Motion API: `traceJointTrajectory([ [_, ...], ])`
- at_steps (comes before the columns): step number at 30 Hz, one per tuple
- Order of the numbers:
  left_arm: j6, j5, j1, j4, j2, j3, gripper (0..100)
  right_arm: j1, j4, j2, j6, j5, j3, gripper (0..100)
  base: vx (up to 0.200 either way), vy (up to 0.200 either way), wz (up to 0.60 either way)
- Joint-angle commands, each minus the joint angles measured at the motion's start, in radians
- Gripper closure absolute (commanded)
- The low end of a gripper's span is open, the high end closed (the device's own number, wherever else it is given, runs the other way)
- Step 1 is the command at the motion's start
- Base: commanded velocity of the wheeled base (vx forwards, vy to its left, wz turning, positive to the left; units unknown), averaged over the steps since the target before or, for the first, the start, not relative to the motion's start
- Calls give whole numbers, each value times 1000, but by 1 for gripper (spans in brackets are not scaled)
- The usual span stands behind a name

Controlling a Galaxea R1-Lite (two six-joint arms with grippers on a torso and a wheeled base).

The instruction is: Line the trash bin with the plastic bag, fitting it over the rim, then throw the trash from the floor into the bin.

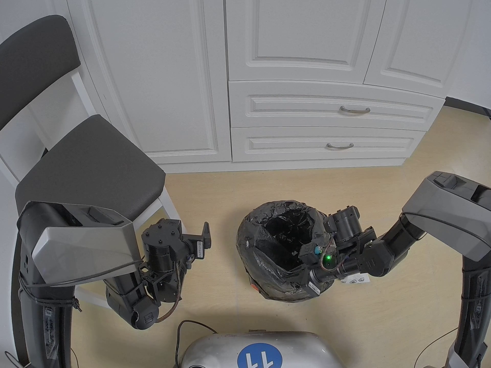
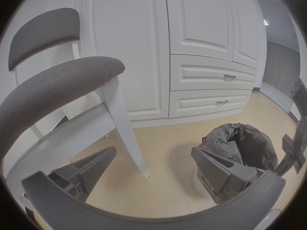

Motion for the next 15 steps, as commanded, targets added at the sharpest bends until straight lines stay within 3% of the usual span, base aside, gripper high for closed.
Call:
traceJointTrajectory([
  [1, -1, 1, 1, -1, 0, 1, 0, 10, 0, 32, -18, -13, 8, 100, 0, 0, 0],
  [8, -1, 1, 15, -1, 2, 10, 0, 15, 9, 30, -103, -33, 37, 100, 0, 0, 0],
  [15, -1, 1, 15, -1, 0, 10, 0, 32, -3, 79, -114, -97, 31, 100, 0, 0, 0],
])
